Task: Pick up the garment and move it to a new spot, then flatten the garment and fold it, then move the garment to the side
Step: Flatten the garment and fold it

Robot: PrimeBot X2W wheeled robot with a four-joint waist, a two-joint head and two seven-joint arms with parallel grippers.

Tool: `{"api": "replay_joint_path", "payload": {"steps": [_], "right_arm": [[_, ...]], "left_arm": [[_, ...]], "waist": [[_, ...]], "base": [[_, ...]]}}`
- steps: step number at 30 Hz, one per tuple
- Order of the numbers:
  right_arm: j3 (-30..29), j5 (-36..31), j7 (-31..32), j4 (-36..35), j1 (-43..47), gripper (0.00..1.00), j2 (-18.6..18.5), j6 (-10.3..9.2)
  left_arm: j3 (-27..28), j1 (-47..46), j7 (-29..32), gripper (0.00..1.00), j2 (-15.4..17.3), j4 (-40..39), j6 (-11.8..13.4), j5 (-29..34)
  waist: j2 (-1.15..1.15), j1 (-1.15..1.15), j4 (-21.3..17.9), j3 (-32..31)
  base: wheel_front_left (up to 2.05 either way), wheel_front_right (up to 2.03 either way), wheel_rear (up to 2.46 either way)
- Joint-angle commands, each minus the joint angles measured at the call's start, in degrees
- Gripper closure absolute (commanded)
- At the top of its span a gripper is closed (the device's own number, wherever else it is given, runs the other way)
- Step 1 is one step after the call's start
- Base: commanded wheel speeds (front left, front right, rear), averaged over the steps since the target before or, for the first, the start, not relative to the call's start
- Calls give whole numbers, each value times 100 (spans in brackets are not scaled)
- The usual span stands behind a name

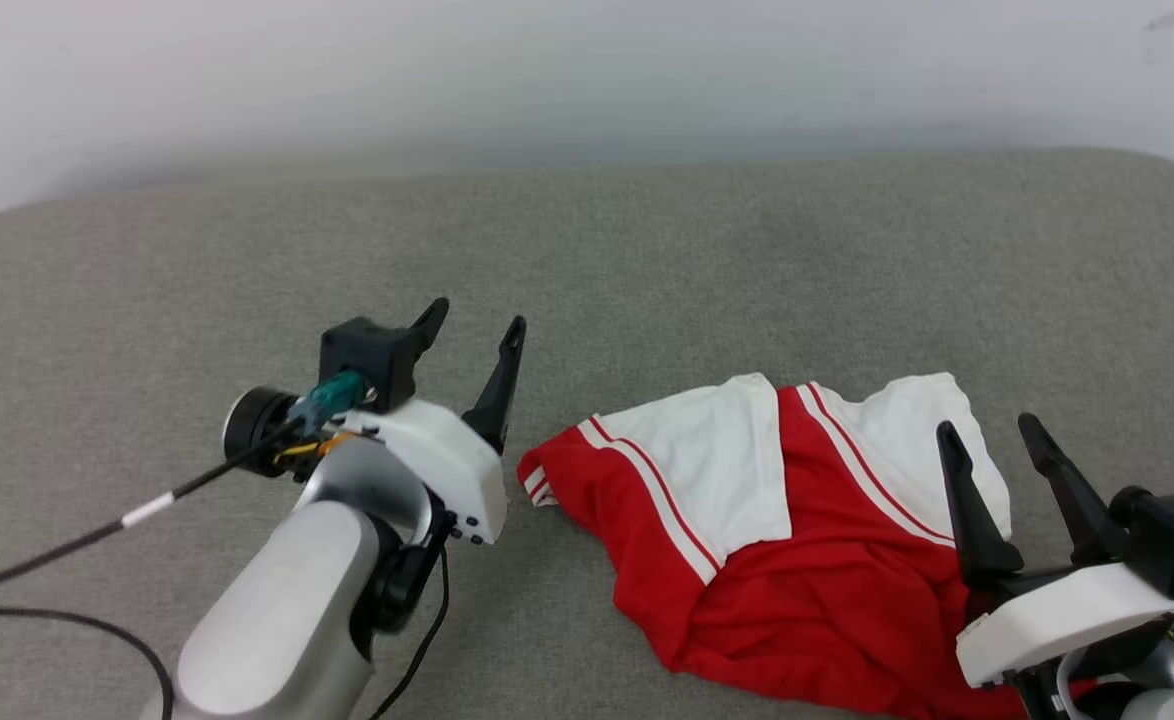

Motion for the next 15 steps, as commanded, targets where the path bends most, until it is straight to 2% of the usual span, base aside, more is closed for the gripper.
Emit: {"api": "replay_joint_path", "payload": {"steps": [1,10,15], "right_arm": [[48,12,-11,-71,-139,0,32,-2],[180,47,-55,-115,-418,0,65,-2],[204,107,-84,-61,-473,0,71,-2]], "left_arm": [[-96,-280,279,0,-11,198,-147,-59],[-753,-1260,1954,0,95,1362,-1046,-205],[-981,-1467,2523,0,198,1737,-1283,-248]], "waist": [[0,0,-272,338],[0,0,-647,918],[0,0,-724,1093]], "base": [[0,0,0],[0,0,0],[0,0,0]]}}
